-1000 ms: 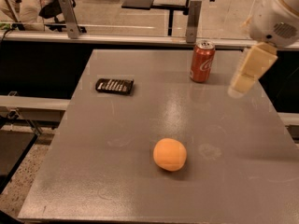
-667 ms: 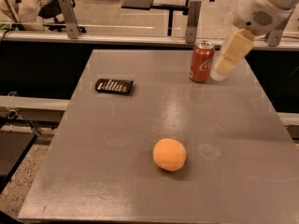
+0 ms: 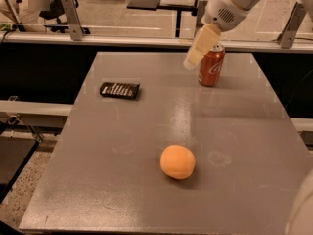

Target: Move rxbar chocolate near coke can

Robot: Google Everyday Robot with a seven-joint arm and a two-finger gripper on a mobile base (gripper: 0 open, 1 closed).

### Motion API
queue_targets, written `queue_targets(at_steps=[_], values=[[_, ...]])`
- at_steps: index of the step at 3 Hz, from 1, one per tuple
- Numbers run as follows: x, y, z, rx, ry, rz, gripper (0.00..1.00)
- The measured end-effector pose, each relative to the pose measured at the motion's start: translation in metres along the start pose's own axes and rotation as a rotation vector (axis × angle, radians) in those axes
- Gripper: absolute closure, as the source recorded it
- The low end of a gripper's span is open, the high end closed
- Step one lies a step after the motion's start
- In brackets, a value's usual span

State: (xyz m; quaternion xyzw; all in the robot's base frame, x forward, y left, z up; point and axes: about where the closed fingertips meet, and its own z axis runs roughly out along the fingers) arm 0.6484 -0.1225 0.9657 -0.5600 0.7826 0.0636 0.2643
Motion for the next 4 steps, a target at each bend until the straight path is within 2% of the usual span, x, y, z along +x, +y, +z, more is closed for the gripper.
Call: queue_targets(at_steps=[2,4], values=[[-0.037,0.006,0.063,-0.086,-0.025,0.011,0.0],[-0.068,0.034,0.123,-0.178,-0.021,-0.006,0.0]])
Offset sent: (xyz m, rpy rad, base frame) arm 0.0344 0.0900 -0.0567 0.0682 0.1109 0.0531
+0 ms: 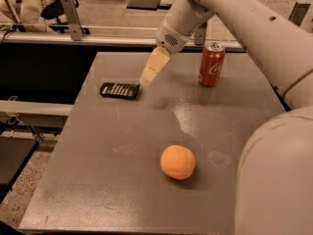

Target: Move rxbar chocolate near coke can

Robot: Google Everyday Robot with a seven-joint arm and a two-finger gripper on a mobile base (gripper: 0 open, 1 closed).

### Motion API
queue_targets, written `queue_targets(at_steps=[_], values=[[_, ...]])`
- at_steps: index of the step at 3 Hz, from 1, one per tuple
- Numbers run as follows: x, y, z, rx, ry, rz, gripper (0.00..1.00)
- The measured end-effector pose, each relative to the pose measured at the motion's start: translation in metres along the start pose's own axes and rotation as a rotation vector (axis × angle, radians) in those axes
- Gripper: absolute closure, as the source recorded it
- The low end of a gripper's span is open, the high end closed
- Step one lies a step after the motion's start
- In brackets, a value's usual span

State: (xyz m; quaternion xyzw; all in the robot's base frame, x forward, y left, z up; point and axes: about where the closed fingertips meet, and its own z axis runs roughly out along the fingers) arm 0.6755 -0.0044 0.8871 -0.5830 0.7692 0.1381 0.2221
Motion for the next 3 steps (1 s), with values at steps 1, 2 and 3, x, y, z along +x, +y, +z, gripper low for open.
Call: queue_targets(at_steps=[1,2,3], values=[[-0.016,0.011,0.035,-0.042,0.021,-0.024,0.0],[-0.024,0.021,0.054,-0.069,0.036,-0.039,0.0],[-0.031,0.035,0.065,-0.069,0.063,-0.063,0.0]])
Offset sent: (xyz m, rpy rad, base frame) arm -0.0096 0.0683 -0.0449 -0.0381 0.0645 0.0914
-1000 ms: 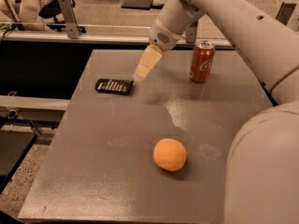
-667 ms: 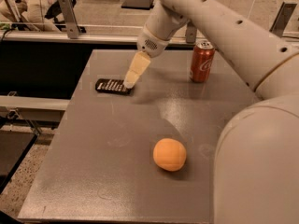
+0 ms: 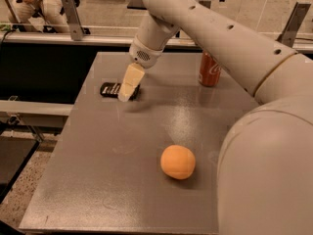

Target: Move rxbar chocolate near coke can

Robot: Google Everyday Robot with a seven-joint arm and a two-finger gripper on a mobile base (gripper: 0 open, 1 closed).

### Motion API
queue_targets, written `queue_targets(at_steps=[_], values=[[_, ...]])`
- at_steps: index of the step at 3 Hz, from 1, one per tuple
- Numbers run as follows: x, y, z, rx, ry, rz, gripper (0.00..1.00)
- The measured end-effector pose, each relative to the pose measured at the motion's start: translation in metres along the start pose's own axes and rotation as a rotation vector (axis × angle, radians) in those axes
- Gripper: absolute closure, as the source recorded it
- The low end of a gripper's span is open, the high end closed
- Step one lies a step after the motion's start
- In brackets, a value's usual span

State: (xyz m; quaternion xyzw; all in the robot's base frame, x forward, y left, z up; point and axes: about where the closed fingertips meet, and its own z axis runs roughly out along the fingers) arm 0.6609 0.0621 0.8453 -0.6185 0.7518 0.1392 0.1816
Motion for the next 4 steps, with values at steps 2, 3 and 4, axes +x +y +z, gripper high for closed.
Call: queue_targets(at_steps=[2,3,4], values=[[-0.001,0.02,0.018,-0.011,0.055,-0.025,0.04],[0.0,0.023,0.02,-0.013,0.064,-0.028,0.26],[0.003,0.025,0.018,-0.015,0.063,-0.03,0.56]])
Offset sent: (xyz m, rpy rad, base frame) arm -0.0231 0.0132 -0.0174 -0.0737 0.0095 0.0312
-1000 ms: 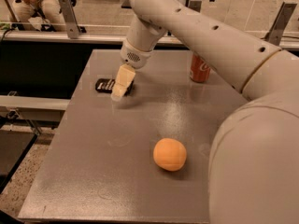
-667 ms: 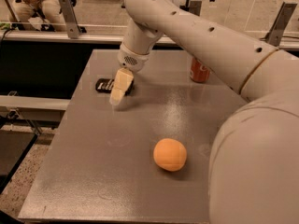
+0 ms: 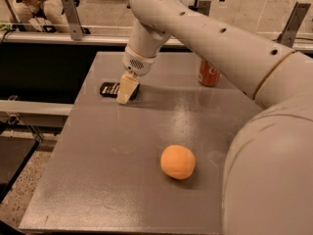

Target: Move rxbar chocolate near coke can

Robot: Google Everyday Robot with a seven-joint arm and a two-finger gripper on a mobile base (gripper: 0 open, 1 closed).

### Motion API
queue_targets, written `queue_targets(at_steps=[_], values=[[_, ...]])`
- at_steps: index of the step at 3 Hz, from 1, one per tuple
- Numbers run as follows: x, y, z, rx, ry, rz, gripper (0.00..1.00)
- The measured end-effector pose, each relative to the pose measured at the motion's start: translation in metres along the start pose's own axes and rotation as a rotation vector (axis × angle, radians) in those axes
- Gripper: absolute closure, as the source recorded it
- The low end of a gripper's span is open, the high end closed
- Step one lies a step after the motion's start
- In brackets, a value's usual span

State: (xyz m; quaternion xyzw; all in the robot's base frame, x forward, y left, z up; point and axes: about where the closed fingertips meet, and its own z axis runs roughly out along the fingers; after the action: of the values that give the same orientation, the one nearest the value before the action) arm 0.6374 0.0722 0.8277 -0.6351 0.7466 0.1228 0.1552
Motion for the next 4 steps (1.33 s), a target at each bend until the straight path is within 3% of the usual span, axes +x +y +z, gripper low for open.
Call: queue_targets(at_steps=[2,4], values=[[-0.002,0.0,-0.004,0.0,0.0,0.0,1.0],[0.039,0.035,-0.059,0.017,-0.064,-0.06,1.0]])
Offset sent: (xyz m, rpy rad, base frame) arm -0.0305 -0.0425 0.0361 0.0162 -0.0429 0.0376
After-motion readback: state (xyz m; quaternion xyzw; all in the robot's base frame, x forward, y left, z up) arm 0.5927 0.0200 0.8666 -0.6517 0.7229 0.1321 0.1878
